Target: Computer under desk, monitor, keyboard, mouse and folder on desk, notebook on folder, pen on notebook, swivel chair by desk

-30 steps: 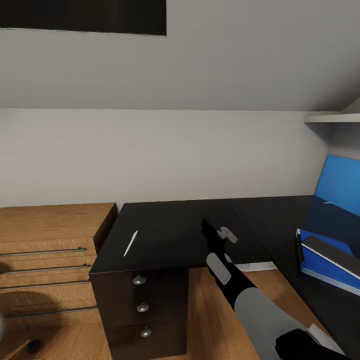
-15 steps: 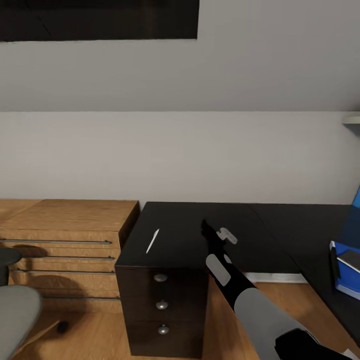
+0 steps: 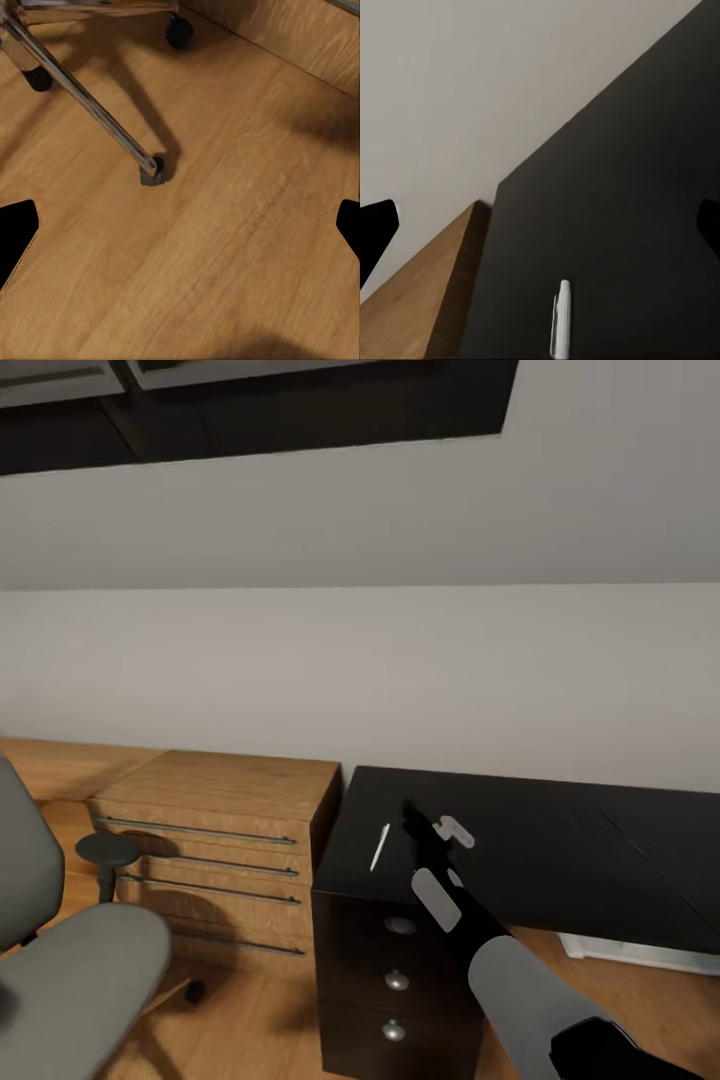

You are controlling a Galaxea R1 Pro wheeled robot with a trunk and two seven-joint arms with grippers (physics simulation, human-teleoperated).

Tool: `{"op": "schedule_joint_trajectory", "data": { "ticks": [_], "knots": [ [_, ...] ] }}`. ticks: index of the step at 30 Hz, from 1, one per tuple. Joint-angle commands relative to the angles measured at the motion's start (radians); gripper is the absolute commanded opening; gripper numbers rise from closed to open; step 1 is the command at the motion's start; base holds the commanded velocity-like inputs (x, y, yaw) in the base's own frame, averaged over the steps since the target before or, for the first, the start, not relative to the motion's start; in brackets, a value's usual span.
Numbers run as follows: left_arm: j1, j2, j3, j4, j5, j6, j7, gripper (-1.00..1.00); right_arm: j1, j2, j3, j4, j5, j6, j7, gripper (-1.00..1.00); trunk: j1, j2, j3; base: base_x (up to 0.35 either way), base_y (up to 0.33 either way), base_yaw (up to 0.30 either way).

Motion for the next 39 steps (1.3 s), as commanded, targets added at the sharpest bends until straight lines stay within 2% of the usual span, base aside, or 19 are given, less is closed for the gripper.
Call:
{"op": "schedule_joint_trajectory", "data": {
  "ticks": [1, 12, 27, 31, 34, 35, 39],
  "knots": [
    [-0.001, 0.000, -0.002, 0.000, 0.008, -0.003, 0.001, 1.00, -0.001, 0.000, 0.005, 0.000, -0.005, -0.005, -0.006, 1.00, 0.000, -0.001, -0.001, 0.014, 0.030, 0.274],
    [-0.001, -0.003, -0.002, 0.000, 0.008, -0.002, 0.001, 1.00, -0.002, 0.000, 0.005, 0.000, -0.006, -0.003, -0.006, 1.00, 0.000, -0.001, 0.005, 0.004, 0.008, 0.249],
    [-0.001, -0.003, -0.001, 0.001, 0.006, -0.002, 0.001, 1.00, -0.002, 0.000, 0.004, -0.004, -0.007, 0.028, -0.012, 1.00, 0.000, -0.001, 0.005, 0.000, 0.000, 0.029],
    [0.000, -0.004, -0.001, 0.001, 0.006, -0.002, 0.001, 1.00, -0.002, 0.000, 0.010, -0.001, 0.000, 0.031, -0.070, 1.00, 0.000, -0.001, 0.005, 0.000, 0.000, 0.001],
    [-0.001, -0.003, -0.001, 0.001, 0.006, -0.002, 0.001, 1.00, -0.002, 0.000, 0.034, -0.001, 0.016, 0.036, -0.116, 1.00, 0.000, -0.001, 0.005, 0.000, 0.000, 0.000],
    [-0.001, -0.003, -0.001, 0.001, 0.006, -0.002, 0.001, 1.00, -0.002, 0.000, 0.064, 0.000, 0.032, 0.043, -0.156, 1.00, 0.000, -0.001, 0.005, 0.000, 0.000, 0.000],
    [-0.001, -0.003, -0.001, 0.001, 0.006, -0.002, 0.001, 1.00, -0.002, 0.000, 0.138, -0.003, 0.066, 0.085, -0.287, 1.00, 0.000, -0.001, 0.005, 0.000, 0.000, 0.000]
  ]
}}
